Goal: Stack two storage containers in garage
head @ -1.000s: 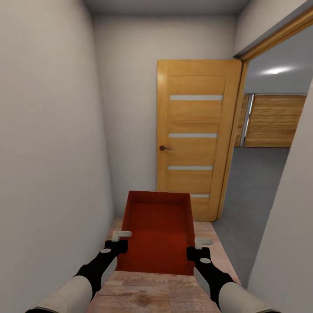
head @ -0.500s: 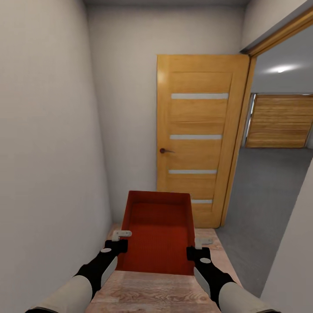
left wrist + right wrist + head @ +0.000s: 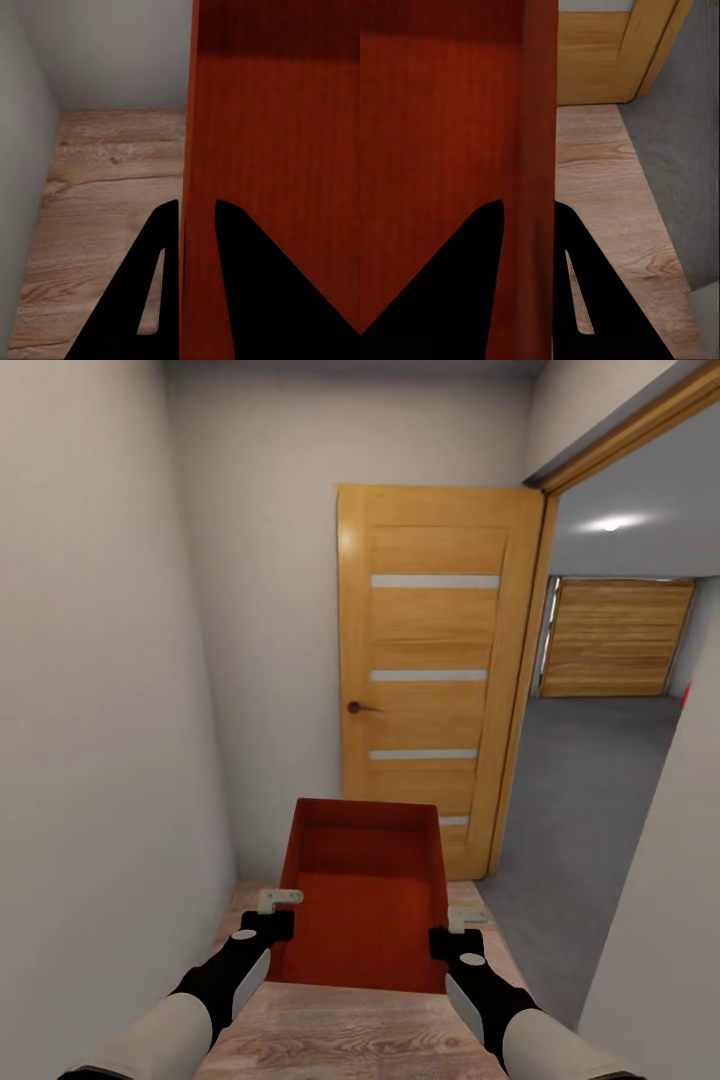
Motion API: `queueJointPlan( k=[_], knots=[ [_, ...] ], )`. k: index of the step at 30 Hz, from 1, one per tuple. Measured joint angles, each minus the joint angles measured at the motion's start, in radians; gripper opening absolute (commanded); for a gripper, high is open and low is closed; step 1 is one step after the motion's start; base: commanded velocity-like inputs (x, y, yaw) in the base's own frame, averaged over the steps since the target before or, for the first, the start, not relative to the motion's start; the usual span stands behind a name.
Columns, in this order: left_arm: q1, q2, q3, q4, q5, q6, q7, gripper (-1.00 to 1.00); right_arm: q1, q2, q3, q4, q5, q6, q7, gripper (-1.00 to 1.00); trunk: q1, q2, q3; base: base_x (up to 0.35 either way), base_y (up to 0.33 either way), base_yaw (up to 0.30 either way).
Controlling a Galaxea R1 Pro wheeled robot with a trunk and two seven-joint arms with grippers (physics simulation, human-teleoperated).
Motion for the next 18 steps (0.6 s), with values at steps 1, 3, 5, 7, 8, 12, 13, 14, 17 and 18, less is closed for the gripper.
queueJointPlan(
  k=[1,3,5,7,8,12,13,14,17,18],
  knots=[
    [0.0,0.0,0.0,0.0,0.0,0.0,0.0,-1.0,0.0,0.0,0.0,0.0,0.0,0.0,0.0,-1.0,0.0,0.0,0.0,0.0,0.0,-0.249],
    [0.0,0.0,0.0,0.0,0.0,0.0,0.0,-1.0,0.0,0.0,0.0,0.0,0.0,0.0,0.0,-1.0,0.0,0.0,0.0,0.0,0.0,-0.249],
    [0.0,0.0,0.0,0.0,0.0,0.0,0.0,-1.0,0.0,0.0,0.0,0.0,0.0,0.0,0.0,-1.0,0.0,0.0,0.0,0.0,0.0,-0.25],
    [0.0,0.0,0.0,0.0,0.0,-0.001,0.0,-1.0,0.0,0.0,0.0,0.0,0.0,-0.001,0.0,-1.0,0.0,0.0,0.0,0.036,0.041,-0.25],
    [0.0,0.0,0.0,0.0,0.001,-0.001,0.0,-1.0,0.0,0.0,0.0,0.0,0.0,0.0,0.0,-1.0,0.0,0.0,0.0,0.088,0.13,-0.25],
    [0.0,0.0,0.0,0.001,0.001,-0.002,0.0,-1.0,0.0,0.0,0.001,0.0,0.0,-0.001,0.0,-1.0,0.0,0.0,0.0,0.127,0.208,-0.25],
    [0.0,0.0,0.0,0.001,0.001,-0.002,0.0,-1.0,0.0,0.0,0.001,0.0,0.0,-0.001,0.0,-1.0,0.0,0.0,0.0,0.15,0.255,-0.25],
    [0.0,0.0,0.0,0.001,0.001,-0.003,0.0,-1.0,0.0,0.0,0.001,0.0,0.0,-0.001,0.0,-1.0,0.0,0.0,0.0,0.154,0.264,-0.25],
    [0.0,0.0,0.0,0.001,0.001,-0.003,0.0,-1.0,0.0,0.0,0.001,0.0,0.0,-0.001,0.0,-1.0,0.0,0.0,0.0,0.166,0.273,-0.25],
    [0.0,0.0,0.0,0.002,0.001,-0.003,0.0,-1.0,0.0,0.0,0.001,0.0,0.0,-0.001,0.0,-1.0,0.0,0.0,0.0,0.176,0.257,-0.25]
  ],
)
